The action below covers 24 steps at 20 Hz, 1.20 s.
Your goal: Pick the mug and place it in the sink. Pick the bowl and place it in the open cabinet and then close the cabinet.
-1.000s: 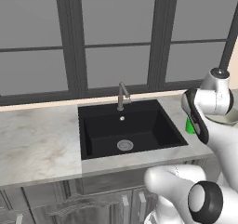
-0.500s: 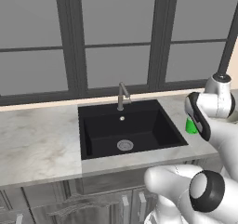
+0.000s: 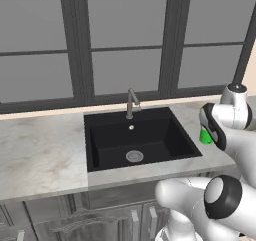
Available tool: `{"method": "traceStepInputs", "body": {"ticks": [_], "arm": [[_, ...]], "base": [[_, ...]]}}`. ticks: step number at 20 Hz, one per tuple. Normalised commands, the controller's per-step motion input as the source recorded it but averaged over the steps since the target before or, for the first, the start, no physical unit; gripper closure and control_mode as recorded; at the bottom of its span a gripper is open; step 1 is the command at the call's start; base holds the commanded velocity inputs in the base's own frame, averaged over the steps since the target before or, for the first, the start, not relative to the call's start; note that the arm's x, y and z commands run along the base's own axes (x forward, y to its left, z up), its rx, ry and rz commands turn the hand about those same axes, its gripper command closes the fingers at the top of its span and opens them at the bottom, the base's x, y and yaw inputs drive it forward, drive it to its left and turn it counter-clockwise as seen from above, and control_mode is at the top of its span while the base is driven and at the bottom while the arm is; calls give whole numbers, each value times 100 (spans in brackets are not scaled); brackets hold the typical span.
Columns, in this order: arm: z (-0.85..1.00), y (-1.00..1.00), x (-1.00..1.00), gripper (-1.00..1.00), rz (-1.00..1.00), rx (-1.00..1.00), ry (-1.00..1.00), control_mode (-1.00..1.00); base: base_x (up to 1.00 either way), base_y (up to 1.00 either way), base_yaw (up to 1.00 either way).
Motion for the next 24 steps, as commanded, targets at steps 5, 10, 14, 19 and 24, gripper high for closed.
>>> {"method": "traceStepInputs", "body": {"ticks": [5,10,14,19,24], "arm": [[-23,-6,0,-100,0,0,9,-100],[-16,-6,0,-100,0,0,5,-100],[-14,-1,0,-100,0,3,1,-100],[-19,0,5,-100,0,4,0,-100],[-14,0,5,-100,0,1,0,-100]], "base": [[0,0,0],[0,0,0],[0,0,0],[0,0,0],[0,0,0]]}}
